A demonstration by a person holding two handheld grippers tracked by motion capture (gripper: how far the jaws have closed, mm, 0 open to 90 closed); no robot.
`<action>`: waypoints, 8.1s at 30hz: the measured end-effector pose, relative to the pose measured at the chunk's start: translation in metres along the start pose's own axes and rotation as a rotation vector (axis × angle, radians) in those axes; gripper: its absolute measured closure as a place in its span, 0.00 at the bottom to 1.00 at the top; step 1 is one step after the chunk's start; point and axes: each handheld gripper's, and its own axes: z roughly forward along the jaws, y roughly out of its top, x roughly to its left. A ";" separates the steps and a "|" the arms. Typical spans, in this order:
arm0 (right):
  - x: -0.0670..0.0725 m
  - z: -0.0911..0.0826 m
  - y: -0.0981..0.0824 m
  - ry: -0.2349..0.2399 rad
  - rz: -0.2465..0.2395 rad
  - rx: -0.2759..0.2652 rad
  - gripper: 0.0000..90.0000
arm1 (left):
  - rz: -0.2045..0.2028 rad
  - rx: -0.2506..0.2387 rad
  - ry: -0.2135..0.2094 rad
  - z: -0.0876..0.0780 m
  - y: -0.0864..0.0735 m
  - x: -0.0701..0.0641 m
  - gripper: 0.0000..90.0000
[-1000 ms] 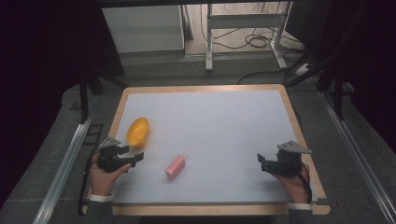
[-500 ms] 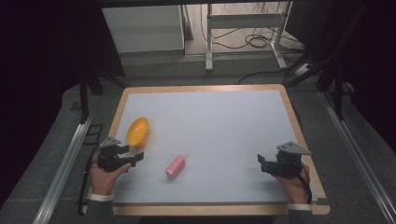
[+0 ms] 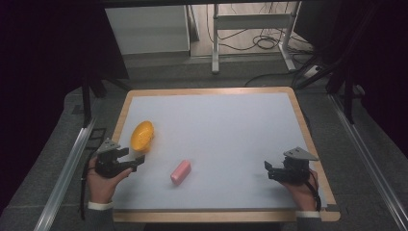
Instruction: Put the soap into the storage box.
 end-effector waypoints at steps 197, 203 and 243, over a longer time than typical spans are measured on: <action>-0.005 0.002 -0.007 -0.043 -0.013 0.019 0.08 | 0.080 0.237 0.072 0.055 0.072 -0.007 0.66; -0.006 0.002 -0.008 -0.045 -0.014 0.018 0.08 | 0.073 0.237 0.079 0.057 0.074 -0.002 0.66; -0.006 0.004 -0.008 -0.042 -0.002 0.022 0.08 | -0.057 0.304 0.139 0.095 0.076 0.050 0.66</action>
